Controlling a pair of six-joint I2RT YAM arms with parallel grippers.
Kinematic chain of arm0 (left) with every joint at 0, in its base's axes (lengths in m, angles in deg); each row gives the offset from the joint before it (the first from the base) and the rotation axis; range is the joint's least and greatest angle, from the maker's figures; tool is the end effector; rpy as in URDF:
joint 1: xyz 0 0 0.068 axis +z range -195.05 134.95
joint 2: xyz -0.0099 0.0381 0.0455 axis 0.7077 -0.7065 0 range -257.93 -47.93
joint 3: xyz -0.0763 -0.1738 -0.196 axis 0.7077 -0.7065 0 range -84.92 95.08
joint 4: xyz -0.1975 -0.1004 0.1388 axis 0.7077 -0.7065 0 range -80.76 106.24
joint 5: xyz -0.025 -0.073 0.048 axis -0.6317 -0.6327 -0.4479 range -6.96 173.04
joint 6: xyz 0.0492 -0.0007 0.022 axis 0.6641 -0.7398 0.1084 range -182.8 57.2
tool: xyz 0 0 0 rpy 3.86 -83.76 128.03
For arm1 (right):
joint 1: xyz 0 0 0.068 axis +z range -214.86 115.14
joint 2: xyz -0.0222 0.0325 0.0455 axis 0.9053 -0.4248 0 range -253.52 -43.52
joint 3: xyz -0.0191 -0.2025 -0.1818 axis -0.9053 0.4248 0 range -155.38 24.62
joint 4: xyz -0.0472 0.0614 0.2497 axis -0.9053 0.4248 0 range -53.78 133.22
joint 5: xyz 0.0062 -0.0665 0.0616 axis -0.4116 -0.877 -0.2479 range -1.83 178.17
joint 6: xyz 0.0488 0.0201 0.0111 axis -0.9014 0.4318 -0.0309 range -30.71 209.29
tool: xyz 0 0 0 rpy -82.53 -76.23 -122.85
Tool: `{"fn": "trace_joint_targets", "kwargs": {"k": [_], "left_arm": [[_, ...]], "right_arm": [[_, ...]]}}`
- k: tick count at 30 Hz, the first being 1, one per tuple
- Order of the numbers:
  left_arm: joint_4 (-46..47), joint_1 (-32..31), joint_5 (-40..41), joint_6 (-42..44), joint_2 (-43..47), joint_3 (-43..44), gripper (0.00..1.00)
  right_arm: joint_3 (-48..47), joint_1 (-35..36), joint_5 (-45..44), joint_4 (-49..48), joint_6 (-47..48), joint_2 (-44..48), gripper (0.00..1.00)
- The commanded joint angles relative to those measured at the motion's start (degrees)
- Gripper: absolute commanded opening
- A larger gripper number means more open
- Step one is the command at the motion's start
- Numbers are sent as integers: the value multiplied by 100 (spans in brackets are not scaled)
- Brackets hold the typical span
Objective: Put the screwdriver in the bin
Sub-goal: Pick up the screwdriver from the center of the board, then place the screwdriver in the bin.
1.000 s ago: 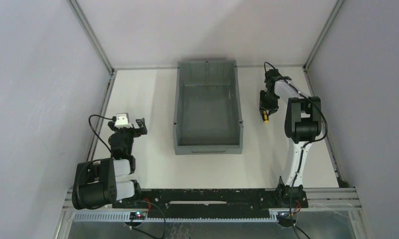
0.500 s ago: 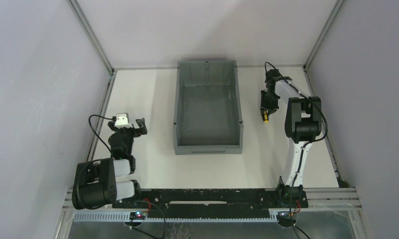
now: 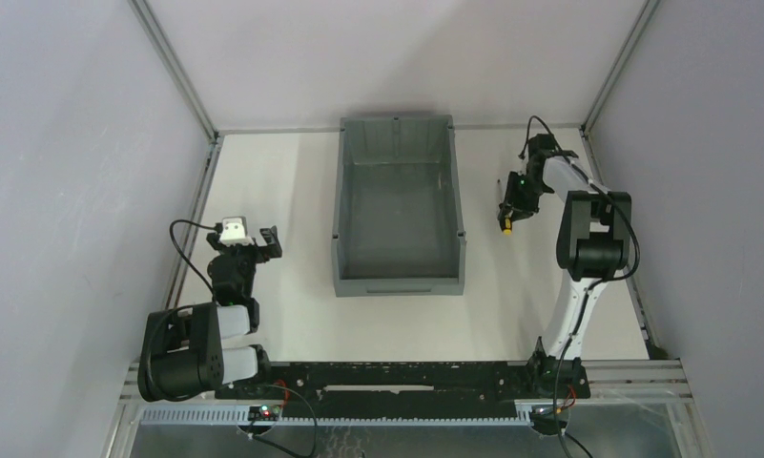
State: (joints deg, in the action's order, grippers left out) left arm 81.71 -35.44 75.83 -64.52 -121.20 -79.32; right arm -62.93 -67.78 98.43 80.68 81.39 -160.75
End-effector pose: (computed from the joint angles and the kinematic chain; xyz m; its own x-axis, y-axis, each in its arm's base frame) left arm 0.1996 0.0294 0.1583 -0.0366 -0.0365 -0.9987 -0.0432 0.9985 -0.0349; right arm 0.4129 -0.0146 0.1742 -0.9514 0.1840 -0.2470 0.1336 0.9691 0.2072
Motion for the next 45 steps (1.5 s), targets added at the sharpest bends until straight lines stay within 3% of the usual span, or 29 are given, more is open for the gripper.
{"fn": "trace_joint_targets", "kwargs": {"k": [1,15,27,36,45], "left_arm": [[235,-18,32,-68,68,226,100],[238,-19,30,-66,68,222,100],[233,-20,30,-74,72,221,100],[231,-20,33,-66,69,222,100],[232,-22,34,-67,71,217,100]], "right_arm": [[88,-210,864,-297,-385,636,13],[207,-774,2552,-696,-1530,1060,12],[-27,-777,3478,-1146,-2840,1567,11],[-917,-446,3464,-833,-3642,1743,10],[-1947,167,2770,-260,-4076,1819,6]]}}
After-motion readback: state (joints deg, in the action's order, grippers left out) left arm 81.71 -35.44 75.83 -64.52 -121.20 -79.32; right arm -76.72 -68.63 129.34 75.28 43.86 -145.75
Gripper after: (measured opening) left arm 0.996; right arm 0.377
